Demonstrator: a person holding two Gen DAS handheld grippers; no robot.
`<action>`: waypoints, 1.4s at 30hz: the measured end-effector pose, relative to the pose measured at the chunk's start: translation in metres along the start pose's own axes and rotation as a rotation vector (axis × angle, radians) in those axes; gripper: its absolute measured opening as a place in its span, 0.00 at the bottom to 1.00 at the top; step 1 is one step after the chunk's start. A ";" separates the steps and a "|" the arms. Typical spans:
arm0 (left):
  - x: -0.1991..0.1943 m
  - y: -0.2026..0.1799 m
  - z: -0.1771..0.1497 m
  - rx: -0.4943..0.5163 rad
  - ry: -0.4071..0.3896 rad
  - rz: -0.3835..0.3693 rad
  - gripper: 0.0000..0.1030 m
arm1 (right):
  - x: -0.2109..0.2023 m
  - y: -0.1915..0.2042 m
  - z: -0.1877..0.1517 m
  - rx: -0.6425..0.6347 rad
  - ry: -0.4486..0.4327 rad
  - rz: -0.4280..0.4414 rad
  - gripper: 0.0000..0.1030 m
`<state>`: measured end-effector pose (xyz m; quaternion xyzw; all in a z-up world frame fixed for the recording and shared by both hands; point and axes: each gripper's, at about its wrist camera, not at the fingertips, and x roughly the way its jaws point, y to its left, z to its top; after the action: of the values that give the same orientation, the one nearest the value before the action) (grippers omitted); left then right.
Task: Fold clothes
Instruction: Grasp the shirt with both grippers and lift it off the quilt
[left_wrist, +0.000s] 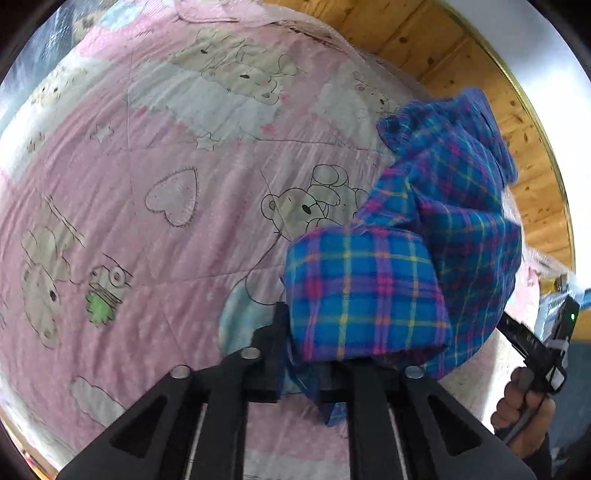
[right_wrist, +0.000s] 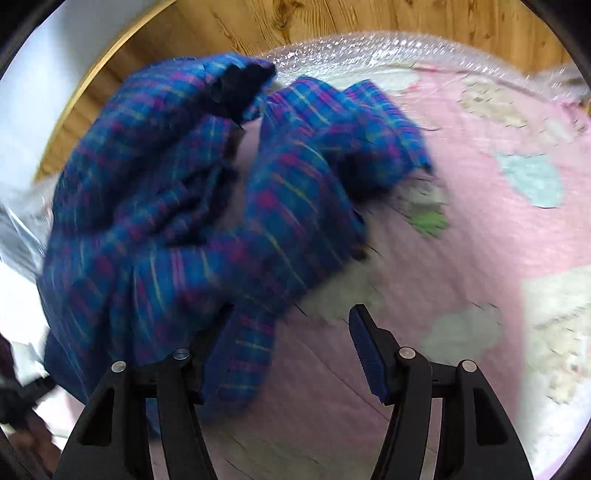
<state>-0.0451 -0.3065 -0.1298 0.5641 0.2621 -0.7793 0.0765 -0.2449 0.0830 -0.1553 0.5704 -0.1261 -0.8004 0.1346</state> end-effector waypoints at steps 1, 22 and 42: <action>-0.001 -0.001 -0.003 -0.010 -0.007 -0.014 0.33 | 0.006 0.003 0.007 0.008 0.008 0.020 0.61; 0.013 -0.031 -0.035 -0.062 -0.049 -0.323 0.54 | -0.037 0.108 0.060 -0.466 -0.044 0.046 0.78; -0.109 0.022 -0.045 0.146 -0.320 -0.221 0.02 | -0.063 0.158 0.015 -0.495 0.084 0.036 0.01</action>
<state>0.0403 -0.3217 -0.0468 0.4049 0.2495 -0.8796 -0.0097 -0.2279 -0.0413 -0.0389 0.5506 0.0693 -0.7800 0.2894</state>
